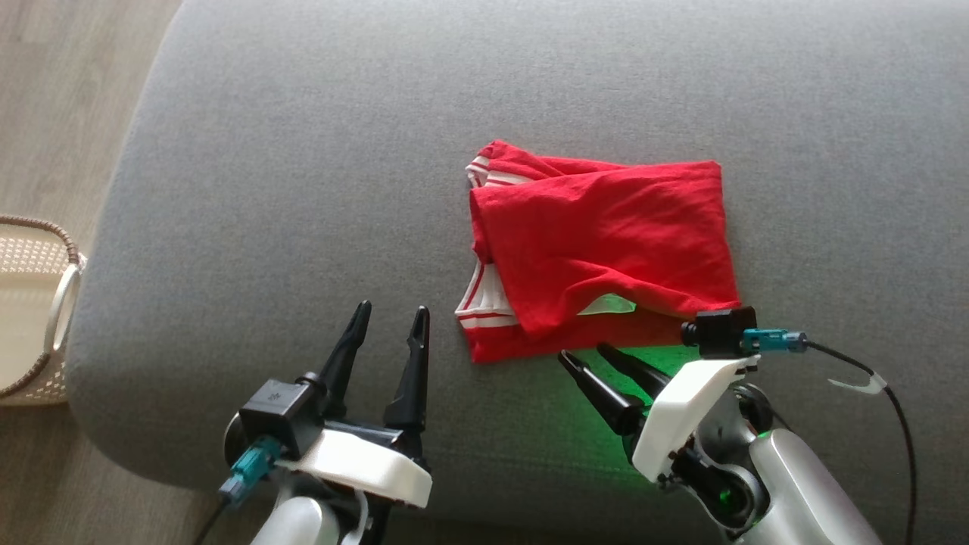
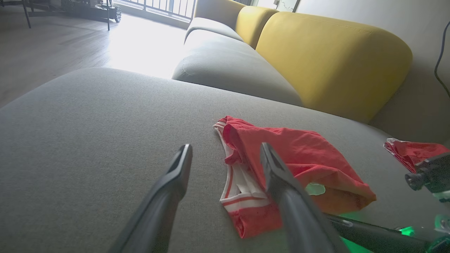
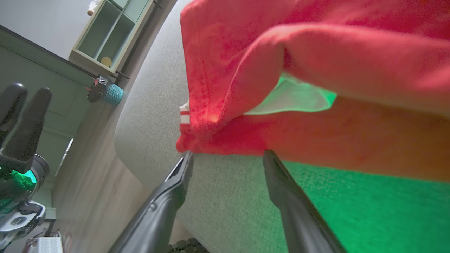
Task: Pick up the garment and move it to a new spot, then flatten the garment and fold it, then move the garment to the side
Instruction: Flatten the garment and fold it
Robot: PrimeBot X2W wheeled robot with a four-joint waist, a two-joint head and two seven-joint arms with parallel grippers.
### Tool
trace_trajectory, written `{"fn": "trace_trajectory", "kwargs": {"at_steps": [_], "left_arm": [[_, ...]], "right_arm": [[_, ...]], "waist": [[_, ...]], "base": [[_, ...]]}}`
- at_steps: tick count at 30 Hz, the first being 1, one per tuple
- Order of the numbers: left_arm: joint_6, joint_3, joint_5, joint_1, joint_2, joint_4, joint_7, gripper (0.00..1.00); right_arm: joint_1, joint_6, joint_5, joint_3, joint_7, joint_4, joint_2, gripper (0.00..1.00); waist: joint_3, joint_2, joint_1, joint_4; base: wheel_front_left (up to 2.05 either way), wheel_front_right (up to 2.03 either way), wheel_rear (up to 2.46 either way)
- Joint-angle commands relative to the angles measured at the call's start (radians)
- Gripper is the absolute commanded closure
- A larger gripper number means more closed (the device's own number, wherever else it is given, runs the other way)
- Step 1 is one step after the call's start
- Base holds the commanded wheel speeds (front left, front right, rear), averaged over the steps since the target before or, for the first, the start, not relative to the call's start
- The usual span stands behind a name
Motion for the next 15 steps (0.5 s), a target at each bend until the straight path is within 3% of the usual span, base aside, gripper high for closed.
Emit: {"fn": "trace_trajectory", "kwargs": {"at_steps": [1,10,13,15], "left_arm": [[0.001,0.028,-0.006,-0.015,0.009,-0.034,-0.002,0.0],[0.001,0.021,-0.006,-0.016,0.012,-0.028,-0.003,0.0],[0.002,0.018,-0.006,-0.018,0.011,-0.029,-0.004,0.0],[0.002,0.017,-0.006,-0.019,0.011,-0.028,-0.004,0.0]], "right_arm": [[-0.038,0.0,0.017,0.018,-0.005,-0.02,0.015,0.0],[-0.096,0.0,0.123,0.082,-0.053,0.054,0.016,0.0],[-0.119,0.0,0.145,0.102,-0.069,0.087,0.016,0.07],[-0.136,0.0,0.158,0.113,-0.08,0.11,0.016,0.19]], "waist": [[0.001,0.0,0.0,0.007],[0.001,0.0,0.0,0.025],[0.006,0.0,0.0,0.03],[0.01,0.0,0.0,0.033]], "base": [[0.0,0.0,0.0],[0.0,0.0,0.0],[0.0,0.0,0.0],[0.0,0.0,0.0]]}}
